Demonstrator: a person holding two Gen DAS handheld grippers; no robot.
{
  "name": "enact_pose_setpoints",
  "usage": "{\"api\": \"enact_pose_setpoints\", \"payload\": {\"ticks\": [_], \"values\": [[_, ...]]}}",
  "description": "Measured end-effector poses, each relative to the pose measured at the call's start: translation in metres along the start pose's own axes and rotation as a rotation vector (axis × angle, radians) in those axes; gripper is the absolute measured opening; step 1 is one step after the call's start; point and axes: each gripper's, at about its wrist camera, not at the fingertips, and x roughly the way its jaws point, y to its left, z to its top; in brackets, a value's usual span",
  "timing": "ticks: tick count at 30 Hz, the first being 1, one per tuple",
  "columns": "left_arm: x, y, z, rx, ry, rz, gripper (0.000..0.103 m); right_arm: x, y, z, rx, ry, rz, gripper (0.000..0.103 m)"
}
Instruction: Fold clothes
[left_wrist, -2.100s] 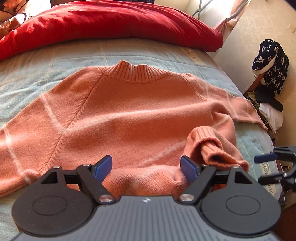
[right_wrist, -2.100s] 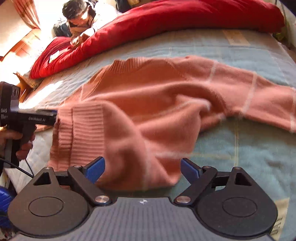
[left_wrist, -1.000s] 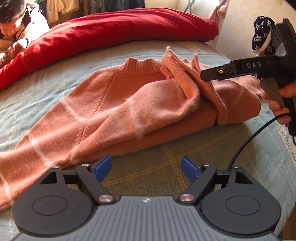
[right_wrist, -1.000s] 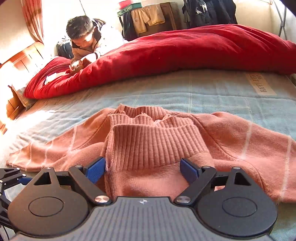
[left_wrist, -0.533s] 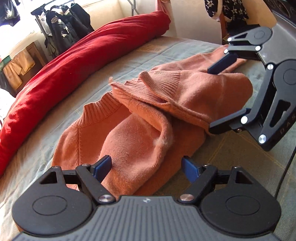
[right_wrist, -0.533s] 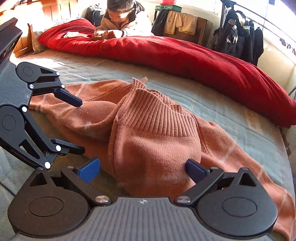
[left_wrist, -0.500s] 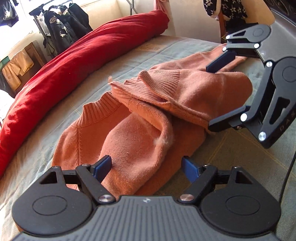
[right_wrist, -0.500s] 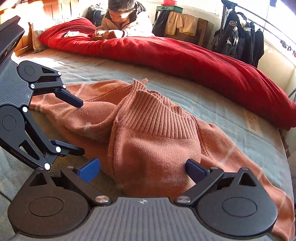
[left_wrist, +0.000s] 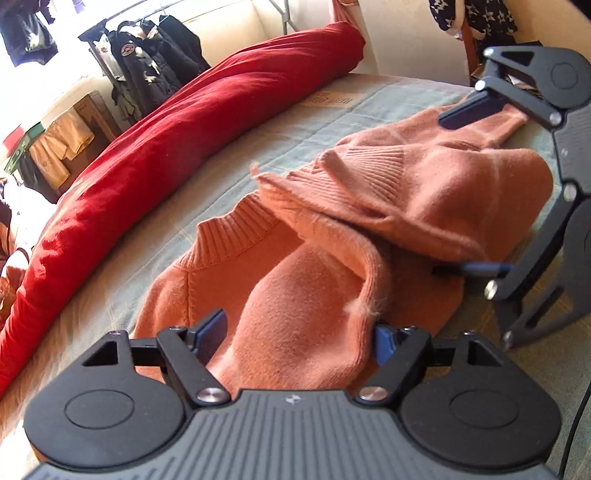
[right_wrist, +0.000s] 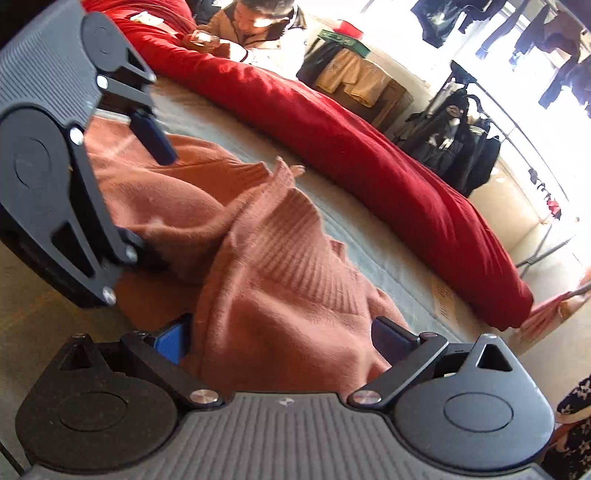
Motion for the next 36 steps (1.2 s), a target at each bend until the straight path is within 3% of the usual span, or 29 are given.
{"api": "enact_pose_setpoints", "payload": {"ticks": [4, 7, 12, 16, 21, 23, 29, 36], "values": [[-0.014, 0.016, -0.021, -0.016, 0.039, 0.052, 0.080, -0.008, -0.029, -0.016, 0.032, 0.056, -0.074, 0.103], [-0.019, 0.014, -0.024, 0.011, 0.024, 0.068, 0.077, -0.013, -0.038, -0.021, 0.057, 0.079, -0.076, 0.103], [-0.009, -0.012, -0.010, 0.128, -0.051, 0.057, 0.074, -0.016, -0.002, -0.003, 0.010, 0.040, -0.041, 0.102], [0.007, -0.033, 0.004, 0.217, -0.101, 0.057, 0.060, -0.002, 0.015, 0.004, -0.034, 0.050, -0.071, 0.101], [0.009, -0.026, -0.002, 0.245, -0.102, 0.105, 0.056, -0.002, -0.013, -0.010, -0.013, 0.102, -0.156, 0.101], [0.010, -0.028, -0.002, 0.258, -0.100, 0.109, 0.047, -0.005, -0.021, -0.013, 0.017, 0.116, -0.152, 0.101], [0.030, -0.046, 0.005, 0.321, -0.086, 0.119, 0.031, -0.003, 0.006, -0.002, 0.007, 0.119, -0.113, 0.101], [0.049, -0.039, -0.010, 0.259, -0.056, 0.126, 0.019, -0.004, 0.007, -0.008, 0.049, 0.139, -0.092, 0.101]]}}
